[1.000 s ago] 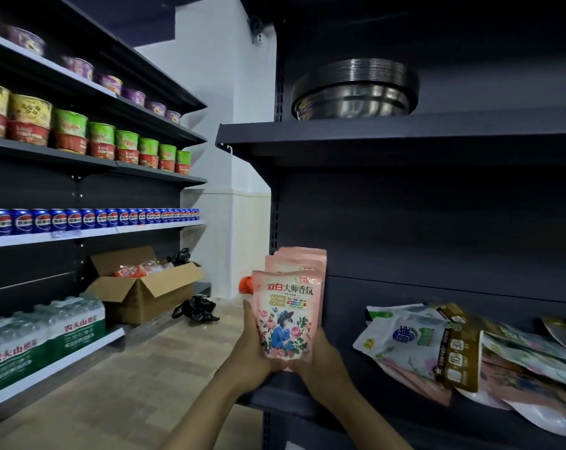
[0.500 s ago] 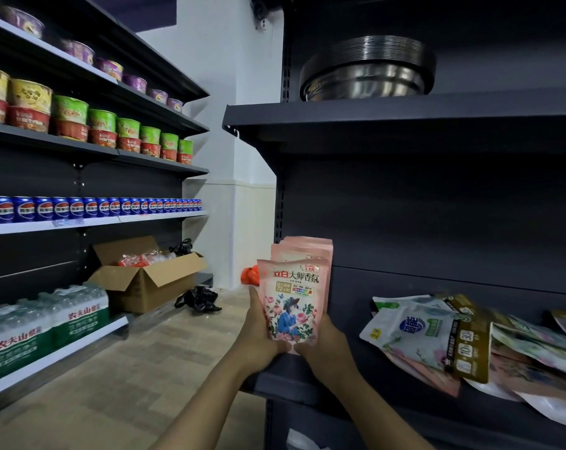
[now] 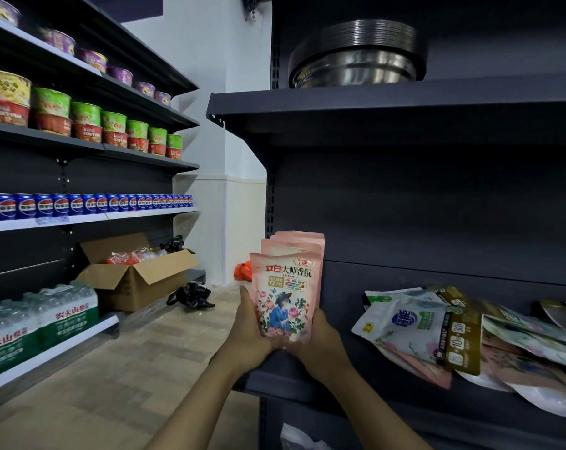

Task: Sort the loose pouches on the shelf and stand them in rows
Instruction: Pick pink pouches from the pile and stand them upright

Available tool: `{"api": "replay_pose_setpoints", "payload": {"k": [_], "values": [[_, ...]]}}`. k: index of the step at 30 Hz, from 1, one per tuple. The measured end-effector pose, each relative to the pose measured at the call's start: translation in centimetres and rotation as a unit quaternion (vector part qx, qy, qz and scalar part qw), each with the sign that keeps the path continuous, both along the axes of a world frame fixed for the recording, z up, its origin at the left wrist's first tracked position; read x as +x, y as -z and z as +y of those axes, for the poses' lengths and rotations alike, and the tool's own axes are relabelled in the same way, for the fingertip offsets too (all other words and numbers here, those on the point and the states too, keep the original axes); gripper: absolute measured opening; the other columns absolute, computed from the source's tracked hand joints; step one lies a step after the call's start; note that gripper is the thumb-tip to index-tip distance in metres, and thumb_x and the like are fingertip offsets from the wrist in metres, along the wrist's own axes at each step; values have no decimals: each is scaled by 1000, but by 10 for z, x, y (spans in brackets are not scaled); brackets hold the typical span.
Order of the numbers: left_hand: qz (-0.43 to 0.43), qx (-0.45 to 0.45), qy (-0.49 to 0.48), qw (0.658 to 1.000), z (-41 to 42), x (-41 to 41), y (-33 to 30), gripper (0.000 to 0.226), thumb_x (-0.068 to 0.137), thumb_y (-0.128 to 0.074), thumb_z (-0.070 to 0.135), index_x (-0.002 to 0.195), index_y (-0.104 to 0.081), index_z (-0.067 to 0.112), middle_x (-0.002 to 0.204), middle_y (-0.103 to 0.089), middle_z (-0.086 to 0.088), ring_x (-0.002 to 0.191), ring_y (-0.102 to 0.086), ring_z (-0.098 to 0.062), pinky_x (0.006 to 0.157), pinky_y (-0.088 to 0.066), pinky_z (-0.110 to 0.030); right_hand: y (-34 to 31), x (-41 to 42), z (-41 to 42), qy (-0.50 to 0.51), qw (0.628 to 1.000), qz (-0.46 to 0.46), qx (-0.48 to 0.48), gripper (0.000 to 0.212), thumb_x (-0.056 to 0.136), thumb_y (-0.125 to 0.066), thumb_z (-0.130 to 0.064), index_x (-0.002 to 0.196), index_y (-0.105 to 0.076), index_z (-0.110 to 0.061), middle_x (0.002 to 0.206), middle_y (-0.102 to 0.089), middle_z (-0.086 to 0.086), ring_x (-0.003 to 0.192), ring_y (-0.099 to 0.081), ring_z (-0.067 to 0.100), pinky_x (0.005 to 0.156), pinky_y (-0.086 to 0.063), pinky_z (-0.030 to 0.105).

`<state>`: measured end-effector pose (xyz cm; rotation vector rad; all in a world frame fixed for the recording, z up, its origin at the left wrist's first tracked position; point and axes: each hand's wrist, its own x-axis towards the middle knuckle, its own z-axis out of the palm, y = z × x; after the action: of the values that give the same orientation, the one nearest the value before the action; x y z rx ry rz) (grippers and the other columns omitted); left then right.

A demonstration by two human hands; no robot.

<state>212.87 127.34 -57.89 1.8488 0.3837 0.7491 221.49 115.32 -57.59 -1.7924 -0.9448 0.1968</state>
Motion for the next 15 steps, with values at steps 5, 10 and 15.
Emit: {"api": "replay_pose_setpoints", "payload": {"k": [5,10,15], "values": [[-35,71,-160,984,-23,-6,-15,106,61,-80,36,144,-13,31,136,-40,-1,133,-38,-25,109,-37,-48,-6,-5,-12,23,998,-19,48,60,66,-73,-12,113,-39,-26,123,-48,5,111,-55,17,94,-51,36],[-110,151,-250,950,-61,-16,-53,104,77,-74,25,150,-2,12,150,-25,-8,141,-15,-24,115,-18,-39,-33,-6,-44,46,994,-77,66,71,75,-71,-7,134,-33,-15,117,-36,-5,114,-41,11,92,-35,21],[-198,228,-281,911,-100,-16,-80,84,77,-72,18,146,-22,11,143,-36,-8,133,-28,-22,112,-26,-33,-52,-10,-77,46,993,-82,73,75,76,-73,-12,138,-31,-13,138,-39,5,126,-40,17,105,-35,29]]}}
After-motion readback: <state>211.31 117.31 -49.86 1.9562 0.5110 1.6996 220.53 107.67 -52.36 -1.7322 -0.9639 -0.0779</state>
